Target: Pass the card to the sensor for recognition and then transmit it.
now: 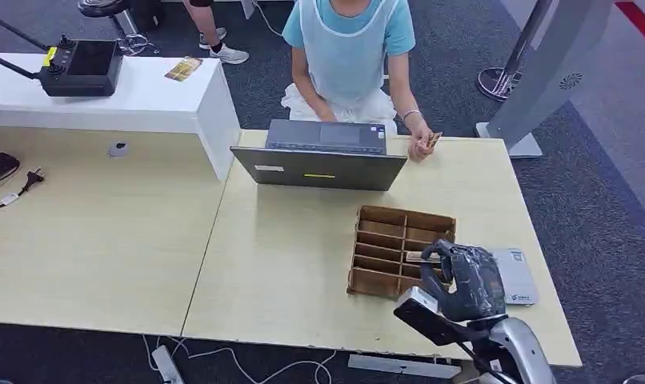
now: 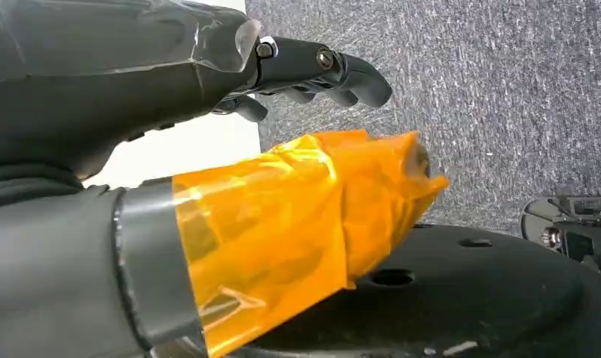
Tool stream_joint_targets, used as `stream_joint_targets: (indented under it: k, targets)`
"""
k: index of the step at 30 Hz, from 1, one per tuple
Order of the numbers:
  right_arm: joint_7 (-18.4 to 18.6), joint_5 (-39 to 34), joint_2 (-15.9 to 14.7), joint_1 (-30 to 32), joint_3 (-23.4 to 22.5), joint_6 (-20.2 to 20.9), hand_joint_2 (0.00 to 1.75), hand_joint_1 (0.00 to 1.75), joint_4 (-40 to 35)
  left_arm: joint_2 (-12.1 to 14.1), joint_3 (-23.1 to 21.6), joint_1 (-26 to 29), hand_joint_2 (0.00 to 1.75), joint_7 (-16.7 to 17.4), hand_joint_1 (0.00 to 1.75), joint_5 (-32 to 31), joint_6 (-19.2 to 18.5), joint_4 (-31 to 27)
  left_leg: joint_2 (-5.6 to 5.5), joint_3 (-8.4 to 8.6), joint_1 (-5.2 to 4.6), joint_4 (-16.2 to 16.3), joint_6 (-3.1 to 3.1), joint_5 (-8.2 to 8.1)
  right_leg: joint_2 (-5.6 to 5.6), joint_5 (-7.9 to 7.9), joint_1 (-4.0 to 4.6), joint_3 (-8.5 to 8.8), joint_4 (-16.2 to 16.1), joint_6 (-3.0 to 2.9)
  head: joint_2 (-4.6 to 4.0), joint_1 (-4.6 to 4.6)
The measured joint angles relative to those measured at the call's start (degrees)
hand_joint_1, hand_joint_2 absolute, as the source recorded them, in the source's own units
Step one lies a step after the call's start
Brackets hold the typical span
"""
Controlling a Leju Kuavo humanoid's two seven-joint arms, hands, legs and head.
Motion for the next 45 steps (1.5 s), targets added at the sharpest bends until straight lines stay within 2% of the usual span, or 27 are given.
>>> stream_joint_targets:
  k: [13,19,32,45]
  targets:
    - [-6.5,-10.28,0.0,-5.82,0.42,1.62,1.75,1.75,-1.05,0.02,0.26,-0.01,0.0,-0.7,0.0,0.28,0.29,0.0,0.0,0.0,0.0,0.0,0.0,0.01,0.0,0.02,0.0,0.01,0.0,-0.01,0.0,-0.02]
    - [-7.6,-12.67,0.0,-11.2,0.9,2.91,1.75,1.75,-0.99,0.26,0.26,-0.02,0.0,-1.07,0.0,0.22,0.26,0.0,0.0,0.0,0.0,0.0,0.0,0.02,0.01,0.02,0.0,0.01,0.0,-0.02,0.0,-0.02]
    - [-6.33,-14.53,0.63,-26.91,4.04,7.63,1.75,1.75,2.86,0.46,0.26,-0.1,0.0,-1.11,0.0,-0.37,-0.06,0.0,0.0,-0.01,0.0,0.0,-0.04,0.09,0.01,0.04,0.0,0.01,0.01,-0.03,0.0,0.0]
    - [-2.02,-19.68,4.2,-43.66,7.26,11.74,1.75,1.75,13.25,0.63,0.24,-0.15,0.0,-1.16,0.0,-1.6,-0.46,0.0,-0.01,-0.01,0.01,0.0,-0.06,0.15,0.01,0.07,0.0,0.01,0.03,-0.02,0.0,-0.02]
